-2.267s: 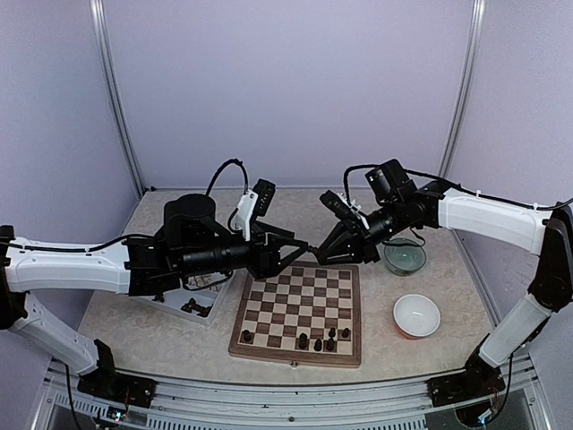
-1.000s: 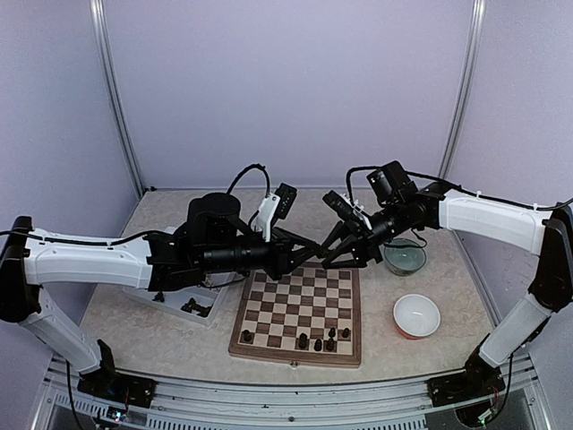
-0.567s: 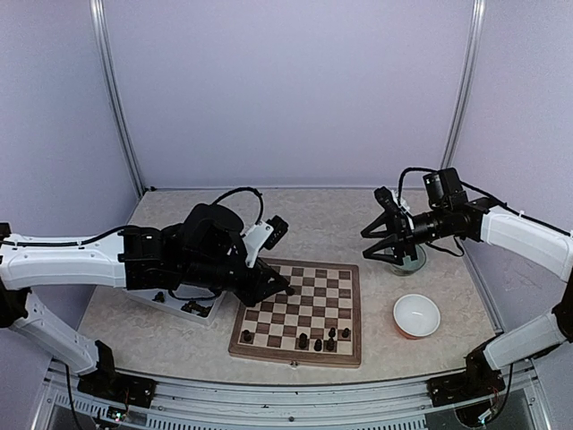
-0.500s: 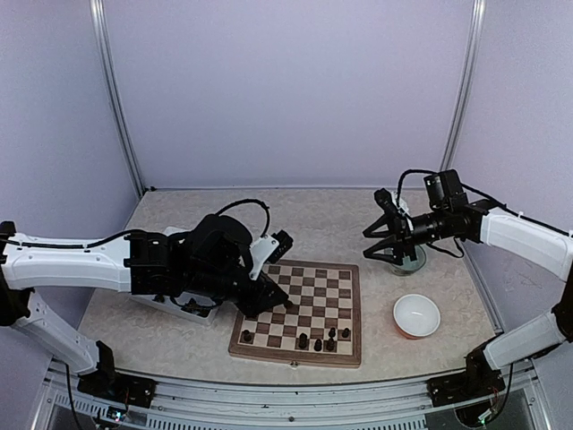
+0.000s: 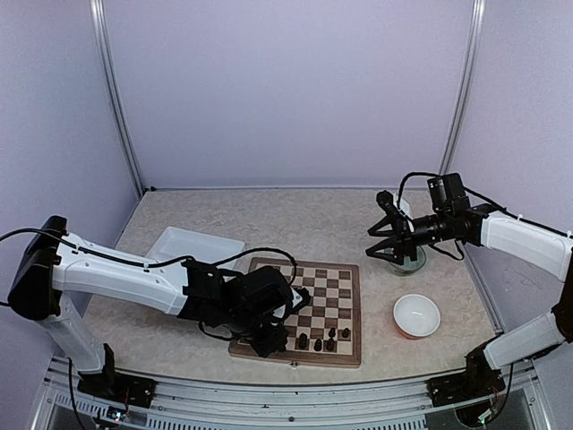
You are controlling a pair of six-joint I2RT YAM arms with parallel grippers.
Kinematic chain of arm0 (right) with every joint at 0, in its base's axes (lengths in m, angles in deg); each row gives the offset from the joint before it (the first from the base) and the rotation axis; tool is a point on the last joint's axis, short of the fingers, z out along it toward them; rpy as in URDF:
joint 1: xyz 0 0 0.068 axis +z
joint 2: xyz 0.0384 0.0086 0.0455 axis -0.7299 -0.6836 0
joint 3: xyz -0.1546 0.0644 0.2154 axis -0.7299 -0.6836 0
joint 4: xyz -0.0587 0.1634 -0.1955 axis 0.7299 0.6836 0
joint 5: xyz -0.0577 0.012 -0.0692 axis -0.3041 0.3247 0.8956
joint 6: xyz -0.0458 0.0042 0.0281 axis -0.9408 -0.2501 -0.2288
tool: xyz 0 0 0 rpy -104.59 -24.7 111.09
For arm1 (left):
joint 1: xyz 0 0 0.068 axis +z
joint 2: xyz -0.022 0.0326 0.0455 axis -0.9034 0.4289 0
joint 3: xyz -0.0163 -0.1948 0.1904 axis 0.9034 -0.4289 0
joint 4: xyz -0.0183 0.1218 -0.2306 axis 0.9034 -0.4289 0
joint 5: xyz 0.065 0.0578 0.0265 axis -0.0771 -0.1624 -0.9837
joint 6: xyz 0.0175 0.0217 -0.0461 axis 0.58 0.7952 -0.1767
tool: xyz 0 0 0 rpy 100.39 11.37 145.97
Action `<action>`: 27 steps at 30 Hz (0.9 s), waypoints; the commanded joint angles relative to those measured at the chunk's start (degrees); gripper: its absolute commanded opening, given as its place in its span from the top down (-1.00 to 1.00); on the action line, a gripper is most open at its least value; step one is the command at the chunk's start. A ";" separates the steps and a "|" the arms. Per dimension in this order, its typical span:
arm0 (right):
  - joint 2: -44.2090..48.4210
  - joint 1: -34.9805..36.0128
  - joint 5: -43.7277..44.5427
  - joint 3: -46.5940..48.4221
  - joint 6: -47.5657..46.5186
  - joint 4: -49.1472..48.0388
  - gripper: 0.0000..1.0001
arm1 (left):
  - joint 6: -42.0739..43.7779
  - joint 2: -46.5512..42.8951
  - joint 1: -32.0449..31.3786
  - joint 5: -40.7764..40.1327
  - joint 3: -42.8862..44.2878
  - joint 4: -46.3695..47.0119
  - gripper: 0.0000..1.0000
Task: Set up the chess pieces on the board
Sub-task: Place the king at e8.
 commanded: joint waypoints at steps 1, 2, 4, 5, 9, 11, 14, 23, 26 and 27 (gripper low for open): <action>1.32 -0.55 -0.79 -0.65 -0.55 -0.93 -0.31 | -0.15 0.09 -0.29 -1.75 2.88 1.26 0.77; 1.26 -0.59 -0.88 -0.67 -0.64 -0.79 -0.31 | -0.16 0.34 -0.29 -1.82 3.20 1.42 0.76; 1.16 -0.59 -1.14 -0.70 -0.86 -0.55 -0.30 | -0.24 1.36 -0.29 -2.12 4.02 1.59 0.77; 1.08 -0.59 -1.26 -0.68 -0.99 -0.48 -0.31 | -0.17 1.80 -0.29 -2.16 4.29 1.74 0.76; 0.81 -0.59 -1.64 -0.59 -1.33 -0.09 -0.31 | 0.09 3.39 -0.29 -2.06 5.35 1.67 0.76; 0.80 -0.59 -1.80 -0.52 -1.49 0.12 -0.30 | 0.15 3.90 -0.29 -2.70 5.64 1.10 0.76; 0.88 -0.59 -1.89 -0.59 -1.56 0.17 -0.31 | -0.06 3.85 -0.29 -3.66 5.59 0.49 0.76; 0.36 -0.59 -2.42 -0.43 -1.88 0.53 -0.31 | -0.33 4.39 -0.31 -4.87 5.69 -0.05 0.75; 0.36 -0.59 -2.33 -0.52 -1.84 0.51 -0.31 | -0.40 4.77 -0.29 -5.07 5.87 -0.58 0.74; 0.36 -0.56 -2.26 -0.50 -1.86 0.49 -0.31 | -0.34 4.80 -0.29 -5.10 5.83 -0.66 0.73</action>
